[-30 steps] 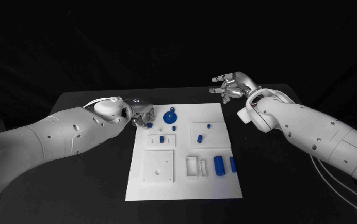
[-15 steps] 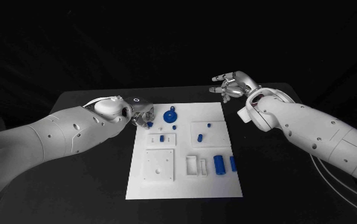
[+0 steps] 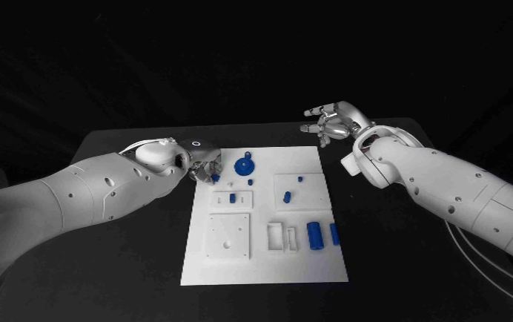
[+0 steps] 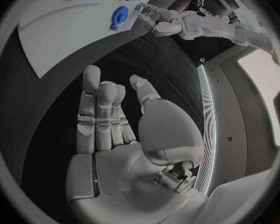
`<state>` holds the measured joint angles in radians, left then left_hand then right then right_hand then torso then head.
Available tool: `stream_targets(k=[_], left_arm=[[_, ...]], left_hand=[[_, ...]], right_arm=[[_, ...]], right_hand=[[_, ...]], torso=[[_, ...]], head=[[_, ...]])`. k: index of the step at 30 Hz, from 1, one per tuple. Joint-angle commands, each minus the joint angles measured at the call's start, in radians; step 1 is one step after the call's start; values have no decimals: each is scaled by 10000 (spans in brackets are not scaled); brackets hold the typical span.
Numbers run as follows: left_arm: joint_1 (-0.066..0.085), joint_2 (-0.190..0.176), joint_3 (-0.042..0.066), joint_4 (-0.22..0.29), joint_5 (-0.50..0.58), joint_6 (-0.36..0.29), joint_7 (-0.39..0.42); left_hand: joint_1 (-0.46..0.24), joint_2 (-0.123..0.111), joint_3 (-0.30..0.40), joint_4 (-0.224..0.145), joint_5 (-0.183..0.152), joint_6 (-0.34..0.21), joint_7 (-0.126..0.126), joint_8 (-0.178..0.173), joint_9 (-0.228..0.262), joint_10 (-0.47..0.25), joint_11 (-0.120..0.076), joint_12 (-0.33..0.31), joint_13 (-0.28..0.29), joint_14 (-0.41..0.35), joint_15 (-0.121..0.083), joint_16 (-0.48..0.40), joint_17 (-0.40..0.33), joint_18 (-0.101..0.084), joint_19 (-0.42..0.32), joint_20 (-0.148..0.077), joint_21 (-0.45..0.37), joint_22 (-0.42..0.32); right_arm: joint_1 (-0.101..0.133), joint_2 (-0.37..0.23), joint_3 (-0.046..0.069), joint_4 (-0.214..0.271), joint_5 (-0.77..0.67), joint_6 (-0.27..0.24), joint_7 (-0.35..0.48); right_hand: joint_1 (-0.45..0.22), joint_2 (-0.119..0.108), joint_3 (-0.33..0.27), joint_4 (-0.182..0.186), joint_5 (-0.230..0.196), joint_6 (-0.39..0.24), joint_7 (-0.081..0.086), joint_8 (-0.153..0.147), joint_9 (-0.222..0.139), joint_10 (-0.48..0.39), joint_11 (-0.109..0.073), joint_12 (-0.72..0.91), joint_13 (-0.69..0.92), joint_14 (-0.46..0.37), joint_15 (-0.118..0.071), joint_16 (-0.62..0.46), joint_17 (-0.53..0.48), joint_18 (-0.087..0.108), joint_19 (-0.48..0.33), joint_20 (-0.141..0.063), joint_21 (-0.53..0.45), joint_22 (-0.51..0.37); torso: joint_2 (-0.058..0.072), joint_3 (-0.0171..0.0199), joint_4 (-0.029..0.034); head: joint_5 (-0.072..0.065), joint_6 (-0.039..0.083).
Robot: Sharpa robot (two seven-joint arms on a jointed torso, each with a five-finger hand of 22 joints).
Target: Assemble the parts on the task board
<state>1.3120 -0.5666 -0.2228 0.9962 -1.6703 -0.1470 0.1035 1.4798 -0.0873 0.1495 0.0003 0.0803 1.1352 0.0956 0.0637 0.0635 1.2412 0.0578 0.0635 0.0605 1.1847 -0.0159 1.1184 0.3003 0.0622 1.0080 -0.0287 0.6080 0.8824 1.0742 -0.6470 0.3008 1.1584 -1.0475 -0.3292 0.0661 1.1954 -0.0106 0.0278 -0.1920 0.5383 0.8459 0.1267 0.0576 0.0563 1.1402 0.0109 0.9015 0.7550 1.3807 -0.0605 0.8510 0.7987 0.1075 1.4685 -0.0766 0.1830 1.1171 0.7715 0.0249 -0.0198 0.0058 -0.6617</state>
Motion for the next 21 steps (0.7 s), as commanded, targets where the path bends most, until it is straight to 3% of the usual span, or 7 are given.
stream_targets(k=[1, 12, 21], left_arm=[[-257, 52, -125, -21, -85, 328, 53], [-323, 8, -127, 27, 33, 211, 206], [-336, -45, -127, 51, 192, -116, 283]], left_hand=[[-4, 79, 124, -20, 299, 29, 29, -11, 5, -136, 16, -55, -14, 154, -2, -47, -22, 133, -4, -14, 92, 48], [-137, 214, 658, -178, 907, 134, 69, -14, 1, -195, 38, -61, -21, 491, -15, -274, -47, 285, -87, -8, 467, 372], [-301, 237, 998, -219, 1881, 95, 109, -11, 2, -282, 101, -65, -28, 911, -12, -587, -107, 426, 21, -28, 689, 507]], right_arm=[[-9, 0, 7, 18, -59, 87, 41], [-17, -14, 7, 28, -59, 76, 43], [-18, -19, 7, 37, -62, 70, 40]], right_hand=[[-115, 4, 16, 45, 58, 49, -4, -10, 9, 6, -57, 57, 13, 6, -34, -44, 13, 40, 293, -48, 69, 3], [-125, -4, 13, 46, 67, 93, -8, -7, 12, 3, -59, 55, 16, 5, -34, -46, 15, 39, 290, -48, 72, 1], [-123, -8, 20, 40, 112, 114, -9, -7, 12, 0, -61, 51, 16, 3, -35, -50, 15, 37, 286, -49, 72, -2]], torso=[[-2, 1, -9], [2, 11, -5], [-3, -2, -15]], head=[[11, -17], [-4, -8], [29, 35]])
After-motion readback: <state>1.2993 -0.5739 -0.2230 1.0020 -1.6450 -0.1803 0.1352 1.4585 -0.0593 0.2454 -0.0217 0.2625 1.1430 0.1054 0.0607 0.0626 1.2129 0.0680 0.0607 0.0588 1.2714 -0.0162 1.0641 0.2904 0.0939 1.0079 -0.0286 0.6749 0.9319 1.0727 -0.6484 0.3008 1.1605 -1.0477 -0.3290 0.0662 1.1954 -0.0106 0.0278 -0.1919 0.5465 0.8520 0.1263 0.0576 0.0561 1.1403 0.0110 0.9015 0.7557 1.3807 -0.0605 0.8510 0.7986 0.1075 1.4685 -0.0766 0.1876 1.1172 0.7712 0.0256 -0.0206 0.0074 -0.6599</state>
